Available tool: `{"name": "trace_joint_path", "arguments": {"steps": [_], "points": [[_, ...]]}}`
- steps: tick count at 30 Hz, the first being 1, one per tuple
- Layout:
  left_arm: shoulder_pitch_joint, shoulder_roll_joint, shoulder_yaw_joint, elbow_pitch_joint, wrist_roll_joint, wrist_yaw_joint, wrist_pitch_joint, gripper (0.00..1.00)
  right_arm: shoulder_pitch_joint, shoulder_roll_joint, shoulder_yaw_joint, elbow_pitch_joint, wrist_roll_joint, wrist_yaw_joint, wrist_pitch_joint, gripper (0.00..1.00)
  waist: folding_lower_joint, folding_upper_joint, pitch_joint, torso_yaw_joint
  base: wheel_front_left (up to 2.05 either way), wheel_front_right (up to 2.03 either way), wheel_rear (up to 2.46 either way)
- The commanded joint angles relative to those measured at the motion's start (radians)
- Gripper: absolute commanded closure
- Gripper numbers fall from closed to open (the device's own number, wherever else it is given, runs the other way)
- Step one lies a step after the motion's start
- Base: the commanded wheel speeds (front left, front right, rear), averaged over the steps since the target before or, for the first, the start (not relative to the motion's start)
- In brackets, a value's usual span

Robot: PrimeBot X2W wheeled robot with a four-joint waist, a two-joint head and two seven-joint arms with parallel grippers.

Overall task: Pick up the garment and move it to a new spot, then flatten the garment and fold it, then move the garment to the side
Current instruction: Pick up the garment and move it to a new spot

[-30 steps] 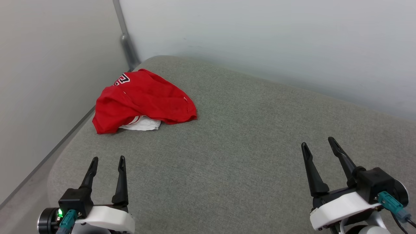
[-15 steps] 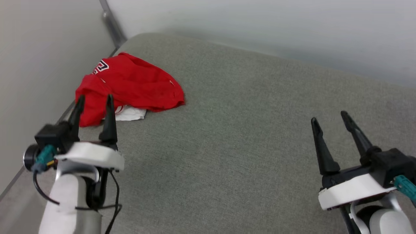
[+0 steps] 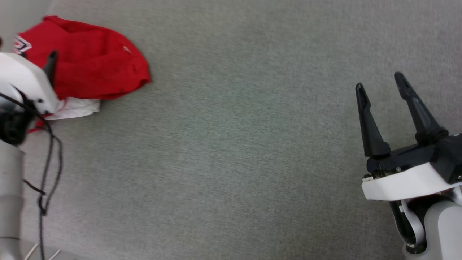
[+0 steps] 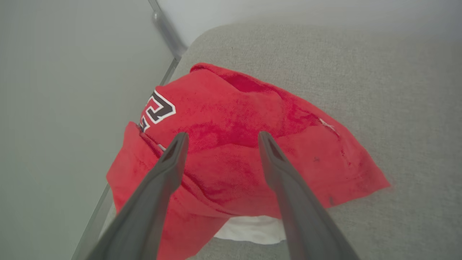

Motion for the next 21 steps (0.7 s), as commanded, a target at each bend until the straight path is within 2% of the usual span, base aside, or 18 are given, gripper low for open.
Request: {"name": "trace_joint_path", "arguments": {"steps": [1, 5, 10, 14, 19, 20, 21], "points": [[-0.03, 0.03, -0.008, 0.026, -0.006, 0.001, 0.048, 0.0, -0.026, -0.003, 0.001, -0.006, -0.001, 0.0, -0.008, 0.0, -0.0002, 0.0, 0.074, -0.056, 0.0, 0.0, 0.0], [-0.066, 0.1, 0.0, 0.094, -0.058, 0.001, 0.165, 0.0, -0.054, -0.004, 0.004, -0.005, 0.001, 0.0, -0.018, 0.0, -0.0002, 0.0, 0.128, -0.087, 0.0, 0.0, 0.0], [-0.07, 0.135, 0.034, 0.176, -0.119, 0.003, 0.27, 0.0, -0.084, -0.003, 0.004, -0.01, 0.003, 0.0, -0.029, 0.0, -0.0002, 0.0, 0.183, -0.12, 0.0, 0.0, 0.0], [-0.045, 0.134, 0.046, 0.218, -0.149, 0.004, 0.329, 0.0, -0.092, -0.002, -0.003, -0.012, 0.003, 0.0, -0.033, 0.0, -0.0002, 0.0, 0.205, -0.133, 0.0, 0.0, 0.0], [-0.007, 0.078, 0.054, 0.249, -0.195, 0.013, 0.393, 0.0, -0.089, -0.003, -0.019, -0.015, 0.001, 0.0, -0.032, 0.0, -0.0002, 0.0, 0.216, -0.137, 0.0, 0.0, 0.0], [0.002, 0.075, 0.052, 0.249, -0.197, 0.018, 0.398, 0.51, -0.088, -0.003, -0.021, -0.016, 0.0, 0.0, -0.032, 0.0, -0.0002, 0.0, 0.215, -0.137, 0.0, 0.0, 0.0], [0.008, 0.074, 0.056, 0.253, -0.202, 0.018, 0.397, 0.73, -0.087, -0.002, -0.024, -0.017, -0.002, 0.0, -0.032, 0.0, -0.0002, 0.0, 0.211, -0.136, 0.0, 0.0, 0.0]]}}
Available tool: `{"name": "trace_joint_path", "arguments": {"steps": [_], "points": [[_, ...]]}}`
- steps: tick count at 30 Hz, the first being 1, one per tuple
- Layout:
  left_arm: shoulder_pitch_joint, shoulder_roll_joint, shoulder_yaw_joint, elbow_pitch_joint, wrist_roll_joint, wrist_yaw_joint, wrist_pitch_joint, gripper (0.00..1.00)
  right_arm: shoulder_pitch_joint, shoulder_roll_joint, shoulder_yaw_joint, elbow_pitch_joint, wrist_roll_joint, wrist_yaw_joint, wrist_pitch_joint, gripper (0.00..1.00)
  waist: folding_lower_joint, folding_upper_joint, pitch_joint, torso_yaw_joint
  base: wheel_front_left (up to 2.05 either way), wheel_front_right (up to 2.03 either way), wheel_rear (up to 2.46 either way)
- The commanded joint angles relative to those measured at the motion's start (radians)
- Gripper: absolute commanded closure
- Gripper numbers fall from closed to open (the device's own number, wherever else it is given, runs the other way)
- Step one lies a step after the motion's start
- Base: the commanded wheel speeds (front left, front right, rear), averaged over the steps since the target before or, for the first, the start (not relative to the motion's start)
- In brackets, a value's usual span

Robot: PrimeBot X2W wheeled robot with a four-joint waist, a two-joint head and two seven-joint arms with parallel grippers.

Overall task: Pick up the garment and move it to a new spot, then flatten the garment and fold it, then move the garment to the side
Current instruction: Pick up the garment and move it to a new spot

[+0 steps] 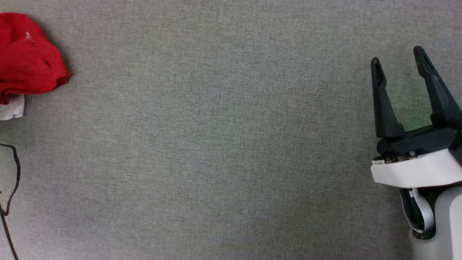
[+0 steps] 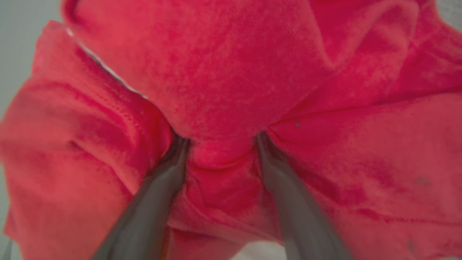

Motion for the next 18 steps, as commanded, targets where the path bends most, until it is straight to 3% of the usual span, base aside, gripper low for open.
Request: {"name": "trace_joint_path", "arguments": {"steps": [1, 9, 18], "points": [[0.076, -0.076, -0.031, 0.047, 0.007, 0.0, 0.014, 1.0, -0.005, 0.0, -0.002, -0.006, -0.005, 0.0, 0.001, 0.0, 0.0, 0.0, -0.006, 0.002, 0.0, 0.0, 0.0], [0.059, -0.053, -0.038, 0.006, 0.056, 0.039, -0.152, 1.0, 0.03, 0.007, -0.011, 0.017, -0.004, 0.0, -0.004, 0.0, 0.0, 0.0, -0.118, 0.027, 0.0, 0.0, 0.0], [0.075, -0.06, -0.036, -0.02, 0.12, 0.071, -0.506, 1.0, 0.118, 0.037, -0.023, 0.075, 0.023, 0.0, -0.024, 0.0, 0.0, 0.0, -0.348, 0.04, 0.0, 0.0, 0.0]]}}
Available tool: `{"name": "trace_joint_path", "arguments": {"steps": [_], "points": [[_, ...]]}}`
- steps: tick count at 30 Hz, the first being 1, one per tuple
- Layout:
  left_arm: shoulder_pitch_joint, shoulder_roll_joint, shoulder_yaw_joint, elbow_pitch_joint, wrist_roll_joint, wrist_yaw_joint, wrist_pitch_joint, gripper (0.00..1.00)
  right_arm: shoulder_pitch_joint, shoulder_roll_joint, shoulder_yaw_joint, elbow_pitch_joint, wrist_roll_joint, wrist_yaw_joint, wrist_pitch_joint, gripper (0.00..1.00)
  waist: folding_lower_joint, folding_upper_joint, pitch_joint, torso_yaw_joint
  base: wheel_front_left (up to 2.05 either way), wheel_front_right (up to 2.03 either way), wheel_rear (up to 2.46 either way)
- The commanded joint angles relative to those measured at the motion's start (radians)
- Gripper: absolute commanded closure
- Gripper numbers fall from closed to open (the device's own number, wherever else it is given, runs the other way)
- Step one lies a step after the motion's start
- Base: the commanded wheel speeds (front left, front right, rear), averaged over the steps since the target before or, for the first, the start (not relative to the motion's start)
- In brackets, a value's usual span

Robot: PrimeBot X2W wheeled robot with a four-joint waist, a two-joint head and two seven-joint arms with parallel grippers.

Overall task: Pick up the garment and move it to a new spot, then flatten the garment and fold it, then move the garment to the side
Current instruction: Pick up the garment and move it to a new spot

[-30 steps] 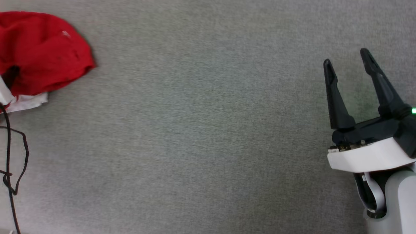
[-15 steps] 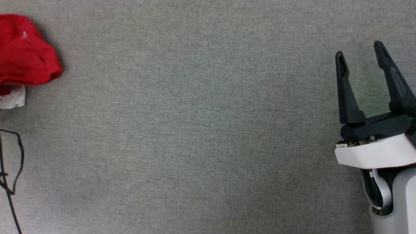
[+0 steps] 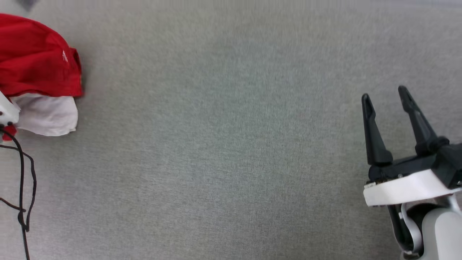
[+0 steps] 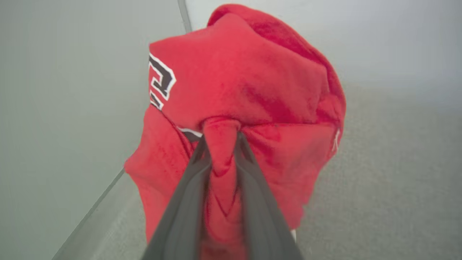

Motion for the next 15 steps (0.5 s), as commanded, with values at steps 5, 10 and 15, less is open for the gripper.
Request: {"name": "trace_joint_path", "arguments": {"steps": [5, 10, 15], "points": [[0.043, -0.008, 0.001, -0.018, 0.013, -0.008, -0.141, 1.0, 0.072, 0.017, -0.018, 0.02, 0.022, 0.0, -0.008, 0.0, 0.0, 0.0, -0.186, 0.001, 0.0, 0.0, 0.0], [0.085, -0.033, -0.013, -0.068, 0.031, -0.004, -0.253, 1.0, 0.131, 0.024, -0.041, 0.026, 0.034, 0.0, -0.007, 0.0, 0.0, 0.0, -0.262, -0.013, 0.0, 0.0, 0.0], [0.126, -0.081, -0.042, -0.142, 0.045, 0.002, -0.317, 1.0, 0.17, 0.025, -0.054, 0.03, 0.057, 0.0, -0.003, 0.0, 0.0, 0.0, -0.309, -0.038, 0.0, 0.0, 0.0]]}}
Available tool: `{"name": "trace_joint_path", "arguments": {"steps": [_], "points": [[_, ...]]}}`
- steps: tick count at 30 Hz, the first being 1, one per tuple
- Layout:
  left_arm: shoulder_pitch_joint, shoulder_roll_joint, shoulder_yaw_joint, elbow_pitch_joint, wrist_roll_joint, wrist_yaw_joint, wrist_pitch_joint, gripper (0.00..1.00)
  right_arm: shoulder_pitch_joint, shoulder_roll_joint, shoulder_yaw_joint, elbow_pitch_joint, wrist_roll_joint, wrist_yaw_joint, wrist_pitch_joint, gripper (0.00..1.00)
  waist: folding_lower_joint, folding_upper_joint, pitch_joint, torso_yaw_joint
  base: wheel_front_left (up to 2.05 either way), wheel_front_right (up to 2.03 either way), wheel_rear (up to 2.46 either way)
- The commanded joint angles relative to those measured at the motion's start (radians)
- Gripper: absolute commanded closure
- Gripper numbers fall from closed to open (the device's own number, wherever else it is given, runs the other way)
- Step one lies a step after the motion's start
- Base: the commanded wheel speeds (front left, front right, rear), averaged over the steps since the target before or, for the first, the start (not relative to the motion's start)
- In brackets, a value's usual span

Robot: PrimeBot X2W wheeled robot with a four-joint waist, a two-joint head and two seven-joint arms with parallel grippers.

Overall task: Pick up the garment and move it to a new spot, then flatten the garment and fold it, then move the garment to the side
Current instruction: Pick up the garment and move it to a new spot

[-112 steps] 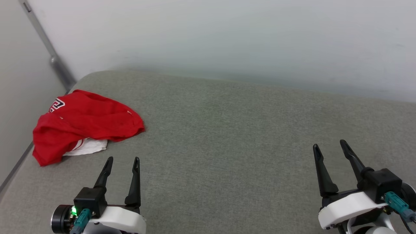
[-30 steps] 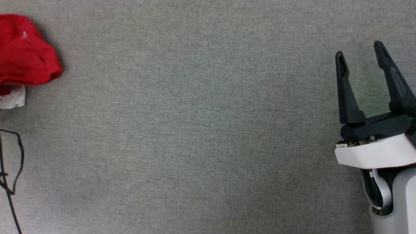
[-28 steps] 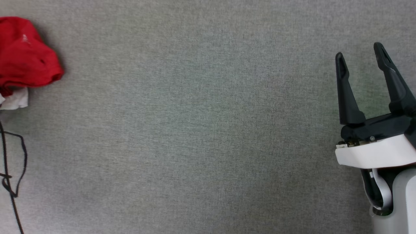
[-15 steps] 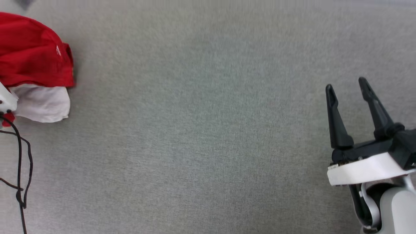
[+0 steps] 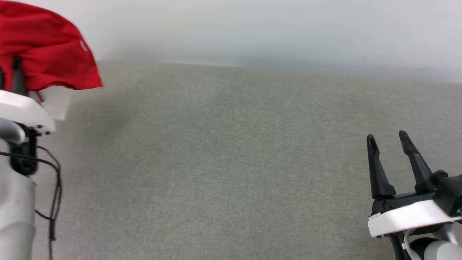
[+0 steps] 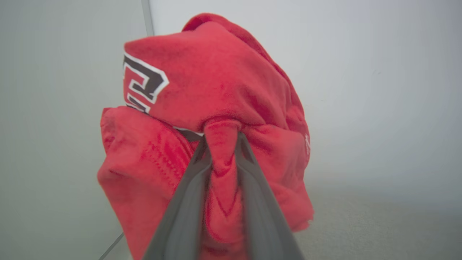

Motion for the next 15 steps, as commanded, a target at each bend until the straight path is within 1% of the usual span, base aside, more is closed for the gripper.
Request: {"name": "trace_joint_path", "arguments": {"steps": [1, 7, 8, 10, 15], "points": [[0.019, -0.014, -0.01, -0.023, 0.007, 0.008, -0.011, 1.0, 0.015, 0.003, -0.002, 0.001, 0.004, 0.0, 0.001, 0.0, 0.0002, 0.0, -0.03, -0.025, 0.0, 0.0, 0.0], [0.09, -0.089, -0.064, -0.172, 0.021, 0.024, -0.018, 1.0, 0.033, 0.003, 0.004, 0.01, 0.015, 0.0, 0.006, 0.0, 0.0002, 0.0, -0.07, -0.083, 0.0, 0.0, 0.0], [0.105, -0.109, -0.078, -0.198, 0.013, 0.016, -0.007, 1.0, 0.036, 0.003, 0.003, 0.011, 0.02, 0.0, 0.006, 0.0, 0.0002, 0.0, -0.075, -0.093, 0.0, 0.0, 0.0], [0.135, -0.134, -0.106, -0.253, 0.017, 0.014, 0.005, 1.0, 0.041, 0.003, 0.002, 0.016, 0.022, 0.0, 0.008, 0.0, 0.0002, 0.0, -0.085, -0.115, 0.0, 0.0, 0.0], [0.207, -0.218, -0.193, -0.371, 0.019, 0.005, 0.039, 1.0, 0.048, 0.003, -0.001, 0.018, 0.028, 0.0, 0.013, 0.0, 0.0002, 0.0, -0.089, -0.171, 0.0, 0.0, 0.0]]}}
